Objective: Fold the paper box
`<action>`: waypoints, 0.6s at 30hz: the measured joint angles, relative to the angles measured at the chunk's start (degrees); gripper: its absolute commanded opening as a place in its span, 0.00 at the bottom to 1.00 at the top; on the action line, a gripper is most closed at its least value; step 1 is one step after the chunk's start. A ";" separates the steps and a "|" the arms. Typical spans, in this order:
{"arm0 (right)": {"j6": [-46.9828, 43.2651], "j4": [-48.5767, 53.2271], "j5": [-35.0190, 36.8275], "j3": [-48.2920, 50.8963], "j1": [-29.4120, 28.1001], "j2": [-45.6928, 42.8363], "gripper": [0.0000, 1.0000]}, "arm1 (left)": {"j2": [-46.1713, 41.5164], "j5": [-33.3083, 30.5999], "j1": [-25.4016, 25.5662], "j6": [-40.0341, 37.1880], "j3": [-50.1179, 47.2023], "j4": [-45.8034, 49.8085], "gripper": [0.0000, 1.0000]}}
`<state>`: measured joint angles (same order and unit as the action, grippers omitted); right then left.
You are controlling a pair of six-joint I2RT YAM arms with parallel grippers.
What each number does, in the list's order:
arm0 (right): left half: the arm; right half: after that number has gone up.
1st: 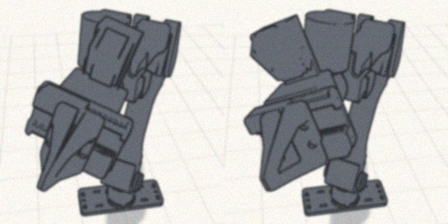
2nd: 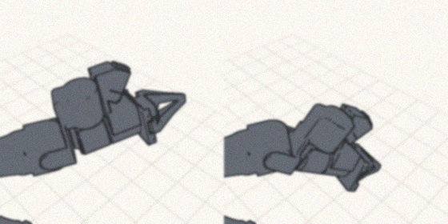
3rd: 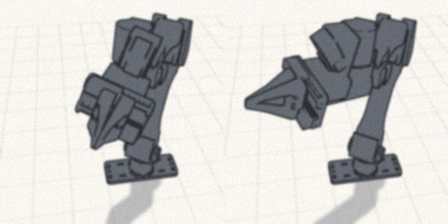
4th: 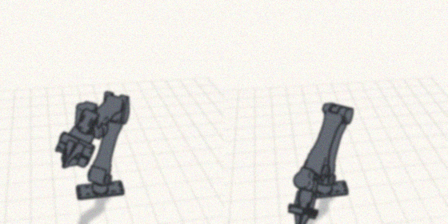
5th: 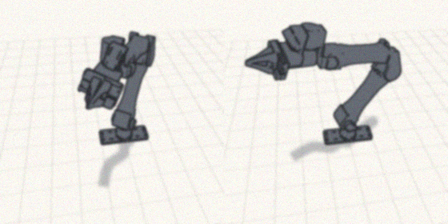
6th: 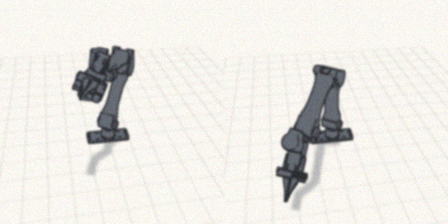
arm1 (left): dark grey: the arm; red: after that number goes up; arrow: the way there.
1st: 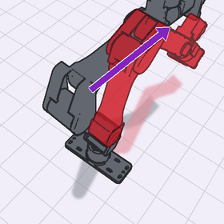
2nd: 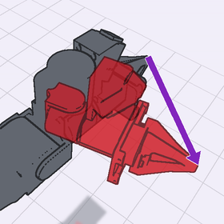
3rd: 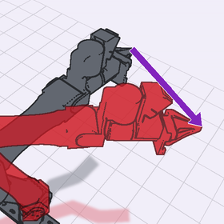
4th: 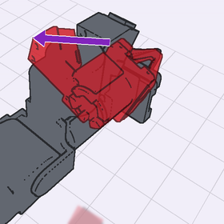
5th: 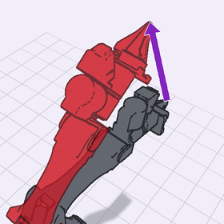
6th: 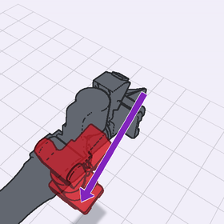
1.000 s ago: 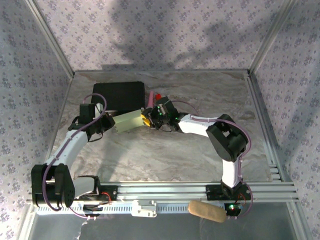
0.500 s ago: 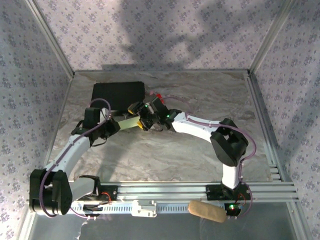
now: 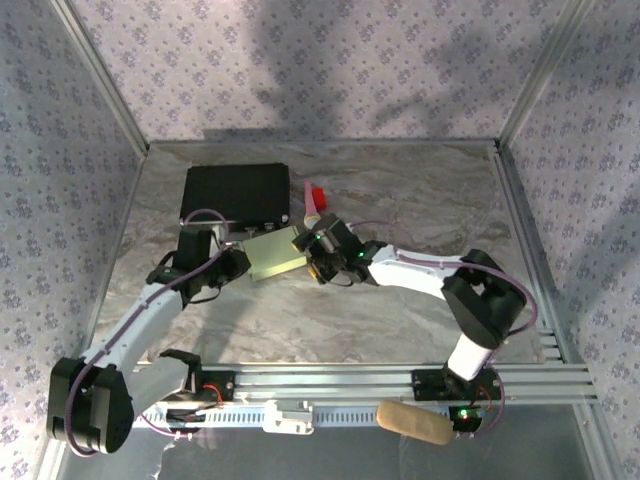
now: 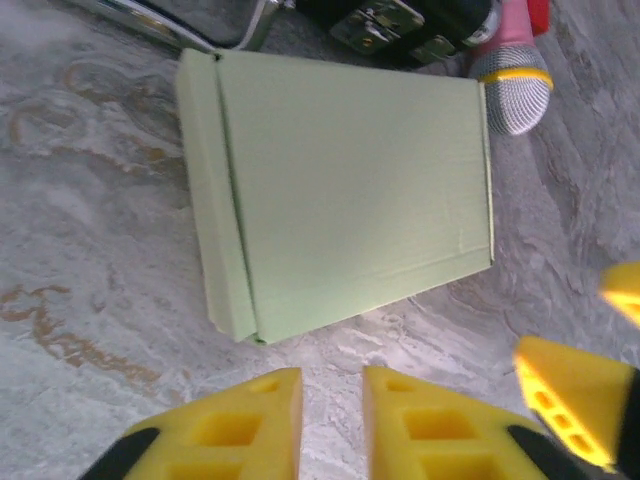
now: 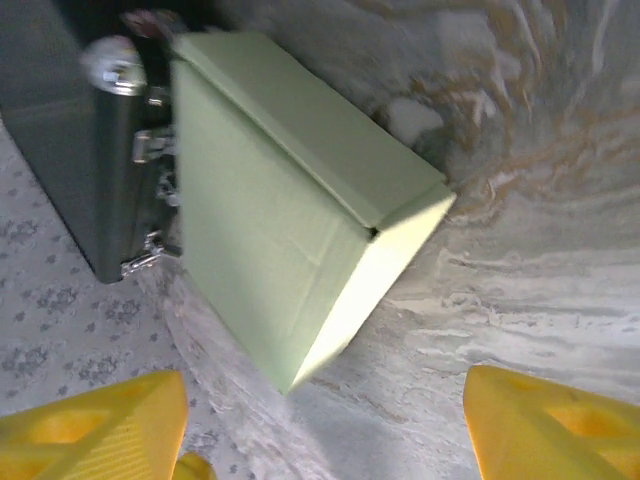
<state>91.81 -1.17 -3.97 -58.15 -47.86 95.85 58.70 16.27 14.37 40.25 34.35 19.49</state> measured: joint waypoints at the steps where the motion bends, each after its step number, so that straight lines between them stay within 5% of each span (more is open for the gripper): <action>1: -2.49 0.81 0.13 -0.72 0.92 -0.68 0.69 | 0.26 0.09 -0.94 -0.15 0.44 0.39 0.32; 5: -13.49 4.37 -1.03 -6.16 5.09 0.52 0.59 | 4.17 1.84 -6.05 -0.90 2.40 -0.07 0.36; 9: -23.69 5.90 -0.61 -4.48 8.26 -0.20 0.72 | 5.44 2.49 -7.15 -1.64 2.86 0.39 0.45; 10: -26.43 7.13 0.33 -3.17 8.61 -1.09 0.86 | 4.35 2.32 -7.13 -1.95 2.86 0.76 0.56; 11: -28.74 8.81 1.64 -2.01 8.81 -2.23 0.98 | 2.86 1.95 -7.08 -2.34 2.86 1.38 0.93; 12: -31.39 11.34 3.65 -1.03 8.92 -3.80 0.99 | 0.46 1.25 -7.10 -2.47 2.80 2.03 1.00; 18: -42.29 24.20 18.78 2.27 11.82 -19.61 0.99 | -15.45 -4.44 -7.63 -3.82 1.03 5.29 1.00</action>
<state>49.52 23.03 14.81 -55.88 -36.03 76.25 43.24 11.84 6.74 36.42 35.38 24.77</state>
